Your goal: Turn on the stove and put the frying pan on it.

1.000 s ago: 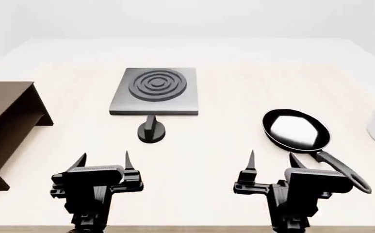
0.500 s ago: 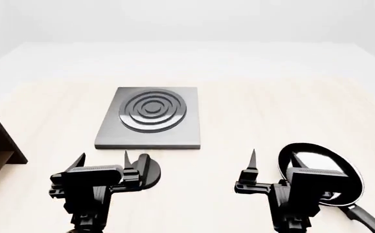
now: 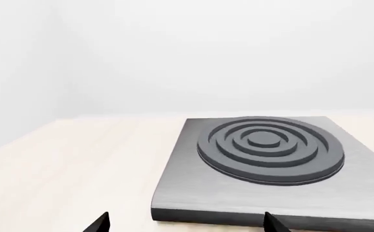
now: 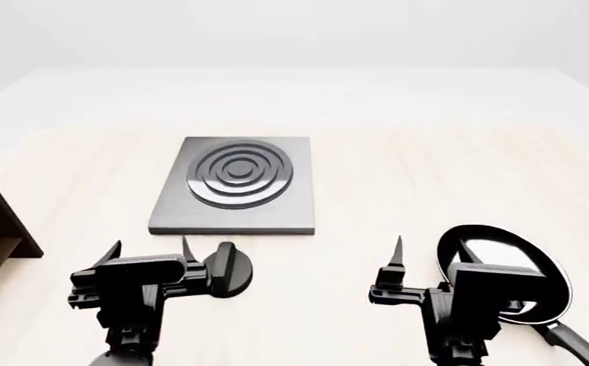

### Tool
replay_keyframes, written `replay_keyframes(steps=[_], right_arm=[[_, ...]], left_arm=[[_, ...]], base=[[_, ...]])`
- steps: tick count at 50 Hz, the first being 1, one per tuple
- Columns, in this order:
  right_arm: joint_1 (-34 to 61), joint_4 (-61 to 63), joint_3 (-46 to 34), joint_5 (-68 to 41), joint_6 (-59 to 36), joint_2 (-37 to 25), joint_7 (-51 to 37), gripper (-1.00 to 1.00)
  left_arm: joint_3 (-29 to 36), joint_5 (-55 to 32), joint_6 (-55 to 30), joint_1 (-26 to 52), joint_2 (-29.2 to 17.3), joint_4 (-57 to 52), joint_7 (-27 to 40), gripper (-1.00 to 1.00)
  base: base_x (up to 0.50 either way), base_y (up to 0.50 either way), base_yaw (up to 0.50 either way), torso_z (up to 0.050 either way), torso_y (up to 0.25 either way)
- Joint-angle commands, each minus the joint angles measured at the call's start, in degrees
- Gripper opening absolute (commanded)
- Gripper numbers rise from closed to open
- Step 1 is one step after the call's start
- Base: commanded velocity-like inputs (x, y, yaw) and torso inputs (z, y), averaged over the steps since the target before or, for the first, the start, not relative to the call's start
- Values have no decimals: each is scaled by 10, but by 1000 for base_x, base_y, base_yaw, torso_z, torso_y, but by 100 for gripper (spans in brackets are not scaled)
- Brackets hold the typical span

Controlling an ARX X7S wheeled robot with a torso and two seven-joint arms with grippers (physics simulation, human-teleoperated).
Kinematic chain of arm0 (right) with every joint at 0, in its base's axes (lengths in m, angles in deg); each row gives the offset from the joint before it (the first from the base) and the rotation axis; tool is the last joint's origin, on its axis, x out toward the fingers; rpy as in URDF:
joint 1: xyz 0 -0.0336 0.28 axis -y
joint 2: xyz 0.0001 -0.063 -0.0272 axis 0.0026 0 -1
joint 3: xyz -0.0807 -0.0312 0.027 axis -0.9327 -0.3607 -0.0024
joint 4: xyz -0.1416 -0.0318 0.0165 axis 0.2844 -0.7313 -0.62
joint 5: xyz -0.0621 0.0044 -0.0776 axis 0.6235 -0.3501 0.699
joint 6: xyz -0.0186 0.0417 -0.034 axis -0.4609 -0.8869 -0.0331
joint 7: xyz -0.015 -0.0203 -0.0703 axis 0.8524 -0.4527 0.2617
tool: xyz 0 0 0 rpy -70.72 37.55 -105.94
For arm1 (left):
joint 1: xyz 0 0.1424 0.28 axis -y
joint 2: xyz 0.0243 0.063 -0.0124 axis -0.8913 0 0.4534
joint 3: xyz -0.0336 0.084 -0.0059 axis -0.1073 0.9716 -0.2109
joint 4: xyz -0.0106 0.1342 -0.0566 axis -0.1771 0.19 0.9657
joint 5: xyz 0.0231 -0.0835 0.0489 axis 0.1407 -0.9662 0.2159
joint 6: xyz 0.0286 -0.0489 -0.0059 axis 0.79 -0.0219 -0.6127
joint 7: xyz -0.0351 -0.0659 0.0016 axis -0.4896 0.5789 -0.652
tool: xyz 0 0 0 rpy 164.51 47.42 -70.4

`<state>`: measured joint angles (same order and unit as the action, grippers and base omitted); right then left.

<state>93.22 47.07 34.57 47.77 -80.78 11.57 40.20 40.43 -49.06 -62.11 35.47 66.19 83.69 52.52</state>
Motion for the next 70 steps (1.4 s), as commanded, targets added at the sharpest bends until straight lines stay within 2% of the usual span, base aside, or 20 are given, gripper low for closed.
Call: replay_keyframes(steps=[1,24,42,53,58,65,70], right_arm=[[0,-5,-5,-1,1,-4,-5,100],[-5,-19,-14,-8,14,-9,-10,100],[-8,-20,-18,-21,21,-19,-19,100],[-7,-14,-17,-27,17,-25,-25,100],[-4,-16,-18,-28,14,-26,-26,100],[-2,-20,-27,-32,16,-31,-18,100],[2,0,-41,-41,-15,-40,-5,100]], left_arm=[[13,19,50,1,-3,78,5,100],[33,28,109,24,9,200,11,100],[89,34,76,21,15,151,-19,100],[117,22,26,21,14,67,-44,100],[120,1,-11,7,4,-24,-56,100],[72,-63,-122,4,-14,-182,-46,100],[53,-86,-157,-2,-25,-242,-39,100]], base=[[0,0,0,0,0],[0,0,0,0,0],[0,0,0,0,0],[0,0,0,0,0],[0,0,0,0,0],[0,0,0,0,0],[0,0,0,0,0]])
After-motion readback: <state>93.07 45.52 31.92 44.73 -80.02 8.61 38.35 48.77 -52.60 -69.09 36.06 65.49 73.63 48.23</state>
